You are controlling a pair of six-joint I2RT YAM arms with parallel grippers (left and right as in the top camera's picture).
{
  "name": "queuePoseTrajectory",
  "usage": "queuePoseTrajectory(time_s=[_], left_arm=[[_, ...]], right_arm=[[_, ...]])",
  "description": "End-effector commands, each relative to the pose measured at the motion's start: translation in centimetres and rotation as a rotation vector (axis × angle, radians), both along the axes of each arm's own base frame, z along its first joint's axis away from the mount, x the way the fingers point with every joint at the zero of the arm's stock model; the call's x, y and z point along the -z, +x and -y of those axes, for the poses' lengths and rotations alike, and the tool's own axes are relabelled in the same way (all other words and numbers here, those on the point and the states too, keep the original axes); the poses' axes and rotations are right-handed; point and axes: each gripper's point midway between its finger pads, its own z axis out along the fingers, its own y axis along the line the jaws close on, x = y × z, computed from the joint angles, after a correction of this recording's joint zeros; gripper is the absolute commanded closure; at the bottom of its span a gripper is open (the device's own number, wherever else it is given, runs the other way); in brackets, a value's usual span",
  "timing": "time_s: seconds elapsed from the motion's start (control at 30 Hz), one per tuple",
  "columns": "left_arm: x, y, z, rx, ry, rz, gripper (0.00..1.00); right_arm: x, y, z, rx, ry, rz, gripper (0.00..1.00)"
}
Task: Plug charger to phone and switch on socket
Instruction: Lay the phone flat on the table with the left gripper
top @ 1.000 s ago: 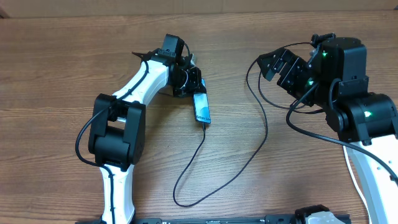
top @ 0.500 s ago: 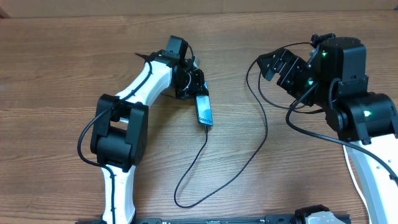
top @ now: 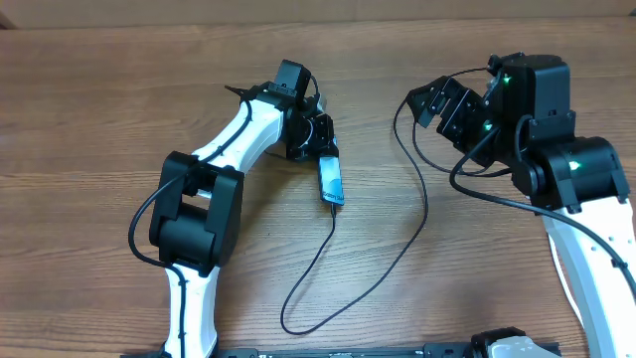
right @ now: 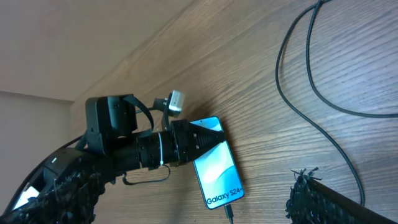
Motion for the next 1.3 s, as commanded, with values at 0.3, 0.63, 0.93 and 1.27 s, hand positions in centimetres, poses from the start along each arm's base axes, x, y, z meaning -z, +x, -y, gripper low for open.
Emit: queuePoseTrajectory(time_s=[0.3,0.63,0.93,1.27], left_arm=[[2.3,-1.4,1.9,0.019,0.014,-0.061,0.96],[3.5,-1.9,2.3,0.03,0.009,-0.094,0.96],[3.6,-1.9,2.2,0.027,0.017,-0.092,0.95],[4.0,-1.5,1.5,0.014,0.063,-0.072,0.95]], right_arm=[[0.0,0.2,0.4,0.008,-0.012,0.006,0.0],[0.1,0.1,0.4,0.008,-0.014,-0.001,0.0],[0.1,0.1,0.4,0.008,-0.014,-0.002,0.0],[0.2,0.0,0.4,0.008,-0.015,-0.007,0.0]])
